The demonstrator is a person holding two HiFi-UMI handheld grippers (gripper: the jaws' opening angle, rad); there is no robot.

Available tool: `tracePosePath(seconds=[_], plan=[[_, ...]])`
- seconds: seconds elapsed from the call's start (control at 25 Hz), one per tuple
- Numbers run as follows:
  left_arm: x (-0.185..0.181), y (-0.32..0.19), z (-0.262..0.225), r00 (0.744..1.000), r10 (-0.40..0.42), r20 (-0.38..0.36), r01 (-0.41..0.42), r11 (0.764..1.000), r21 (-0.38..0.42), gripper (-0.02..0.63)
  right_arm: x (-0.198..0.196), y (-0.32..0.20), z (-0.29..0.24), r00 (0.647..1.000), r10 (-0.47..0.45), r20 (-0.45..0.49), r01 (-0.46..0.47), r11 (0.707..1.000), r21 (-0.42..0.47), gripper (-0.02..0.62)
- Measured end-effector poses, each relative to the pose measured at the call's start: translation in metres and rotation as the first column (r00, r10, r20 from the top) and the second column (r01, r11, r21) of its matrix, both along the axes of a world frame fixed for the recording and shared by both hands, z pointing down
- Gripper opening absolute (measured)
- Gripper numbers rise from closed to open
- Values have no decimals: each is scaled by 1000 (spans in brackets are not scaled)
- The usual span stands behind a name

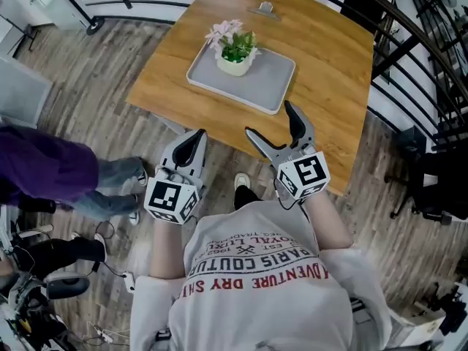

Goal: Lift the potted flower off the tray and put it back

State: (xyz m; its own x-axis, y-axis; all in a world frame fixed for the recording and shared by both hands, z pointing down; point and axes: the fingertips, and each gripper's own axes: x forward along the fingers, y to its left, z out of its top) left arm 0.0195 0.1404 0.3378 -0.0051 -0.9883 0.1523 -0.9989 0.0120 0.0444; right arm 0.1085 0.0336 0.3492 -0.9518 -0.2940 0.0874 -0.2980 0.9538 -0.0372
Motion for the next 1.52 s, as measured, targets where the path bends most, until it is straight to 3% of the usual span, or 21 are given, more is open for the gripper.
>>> tracePosePath(seconds=[0.2, 0.48, 0.6, 0.8, 1.04, 1.28, 1.52], plan=[[-41, -68, -3, 1000, 9, 19, -9, 1000, -11, 12, -40, -66, 16, 999, 21, -35, -21, 1000, -17, 453], [-78, -123, 8, 998, 55, -4, -55, 998, -42, 12, -78, -106, 44, 992, -6, -125, 2, 1000, -30, 453], [-93, -150, 18, 993, 114, -11, -114, 992, -46, 12, -94, -125, 57, 989, 11, -148, -19, 998, -56, 453], [-118, -191, 42, 964, 253, -77, -259, 963, -79, 12, -121, -146, 87, 975, 34, -219, -60, 992, -113, 453], [-135, -225, 64, 915, 396, -74, -403, 904, -142, 12, -142, -175, 143, 939, 38, -342, -104, 979, -176, 453], [-154, -240, 93, 891, 440, -110, -452, 883, -126, 12, -164, -194, 185, 933, 12, -360, -90, 975, -201, 453], [-167, -244, 131, 882, 438, -172, -465, 867, -179, 12, -194, -198, 210, 929, -59, -365, -12, 982, -190, 456]])
